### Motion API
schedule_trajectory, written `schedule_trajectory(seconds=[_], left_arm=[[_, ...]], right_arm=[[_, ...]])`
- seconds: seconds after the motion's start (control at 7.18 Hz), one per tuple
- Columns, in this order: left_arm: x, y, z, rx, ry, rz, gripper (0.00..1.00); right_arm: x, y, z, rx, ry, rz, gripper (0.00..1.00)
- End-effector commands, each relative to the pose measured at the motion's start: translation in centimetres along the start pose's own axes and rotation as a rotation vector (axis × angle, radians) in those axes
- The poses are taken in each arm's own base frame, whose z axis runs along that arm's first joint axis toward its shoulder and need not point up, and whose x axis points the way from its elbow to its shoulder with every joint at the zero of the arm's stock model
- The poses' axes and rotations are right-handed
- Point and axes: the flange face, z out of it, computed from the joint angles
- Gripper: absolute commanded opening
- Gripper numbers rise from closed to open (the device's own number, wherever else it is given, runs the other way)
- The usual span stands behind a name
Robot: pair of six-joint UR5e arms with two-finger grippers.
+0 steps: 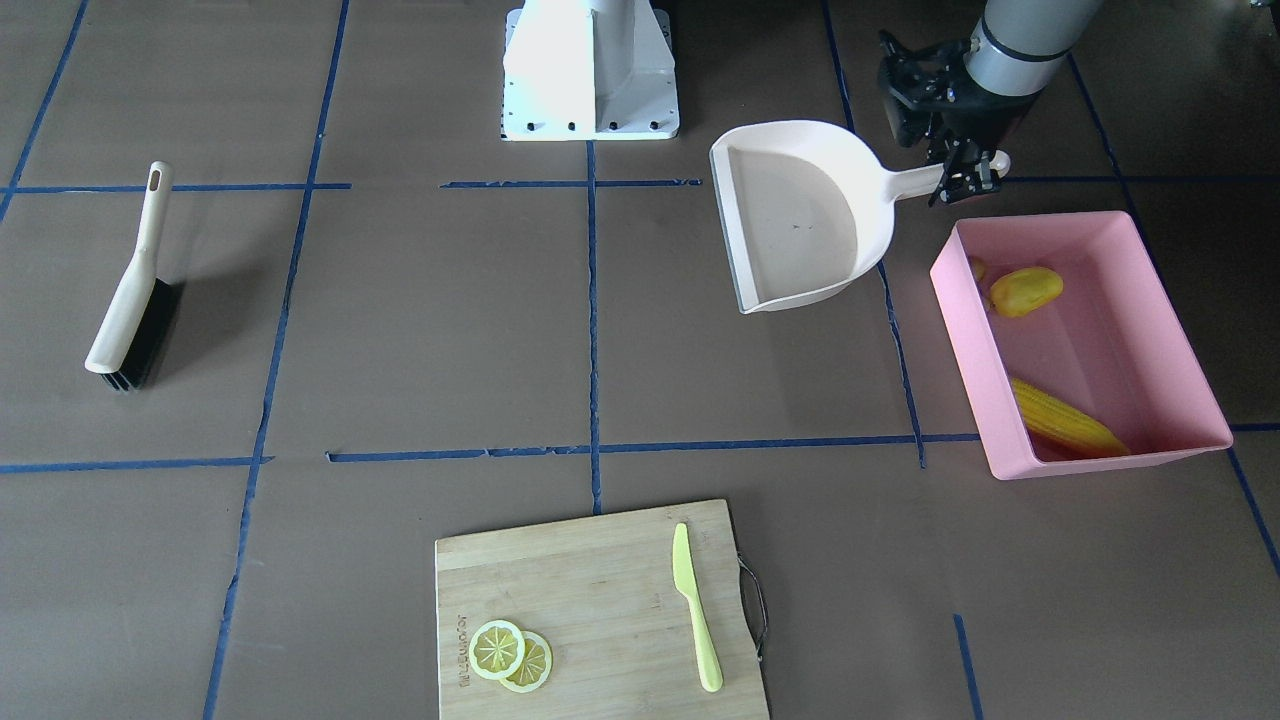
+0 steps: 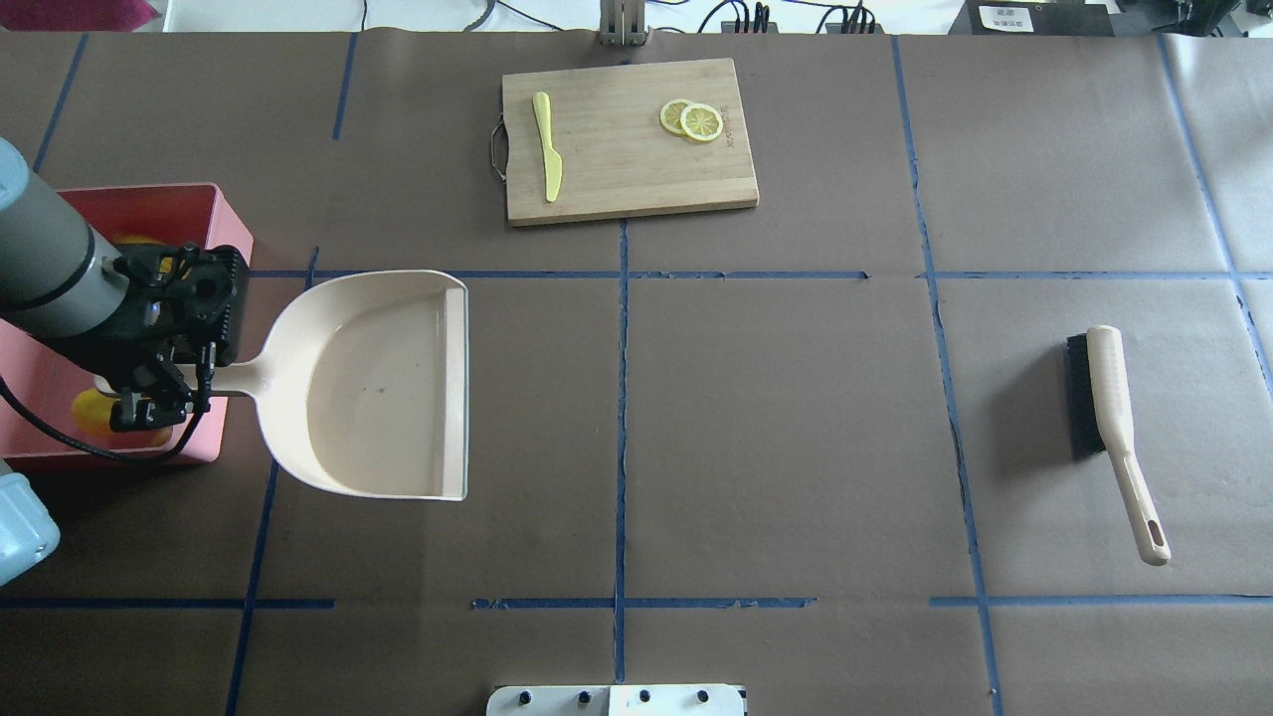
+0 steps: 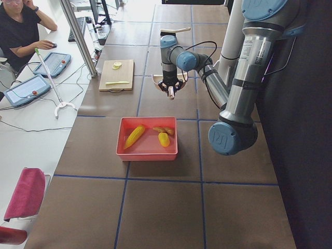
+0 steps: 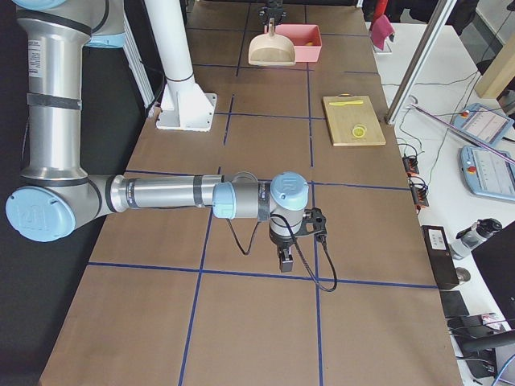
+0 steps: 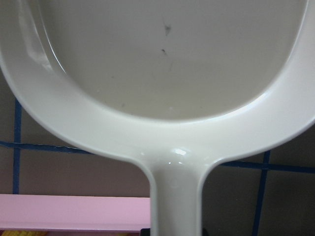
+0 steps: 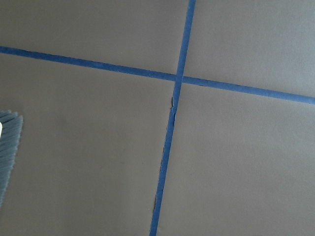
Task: Sweep and dump trash into bin
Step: 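Shake the dustpan over the bin and bring it back down with the left gripper, then set the empty dustpan on the table with the left gripper and release it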
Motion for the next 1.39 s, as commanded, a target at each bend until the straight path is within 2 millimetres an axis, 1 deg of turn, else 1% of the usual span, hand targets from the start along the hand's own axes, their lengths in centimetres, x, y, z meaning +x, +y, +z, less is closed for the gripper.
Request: schedule_trajectory(seconds=[0.0, 0.14, 0.28, 0.42, 0.56, 0.84, 0.97, 1.25], left_arm=[[-1.5, -3.0, 4.7, -0.016, -0.094, 0.036, 0.08], [-2.0, -6.2, 6.1, -0.018, -0.085, 0.061, 0.08], [-1.9, -8.5, 8.1, -0.044, -0.085, 0.084, 0.08], [-1.7, -9.1, 9.4, -0.061, -0.076, 0.093, 0.08], [-1.8, -9.4, 9.7, -0.065, -0.072, 0.097, 0.16], [-1.9, -10.1, 10.3, -0.072, -0.062, 0.1, 0.26], [-1.6, -10.4, 10.4, -0.07, -0.057, 0.103, 0.32], [-1.7, -11.4, 10.0, -0.063, -0.058, 0.104, 0.32]], right_arm=[[0.2, 0.1, 0.5, -0.007, -0.032, 0.01, 1.0], [0.2, 0.1, 0.7, -0.009, -0.043, 0.014, 1.0], [0.1, 0.1, 0.7, -0.008, -0.057, 0.015, 1.0], [0.1, 0.1, 0.8, -0.009, -0.06, 0.016, 1.0], [0.3, 0.2, 0.9, -0.012, -0.061, 0.019, 1.0], [0.3, 0.2, 0.9, -0.012, -0.064, 0.019, 1.0], [0.3, 0.2, 1.0, -0.013, -0.064, 0.02, 1.0], [0.3, 0.2, 1.0, -0.013, -0.064, 0.02, 1.0]])
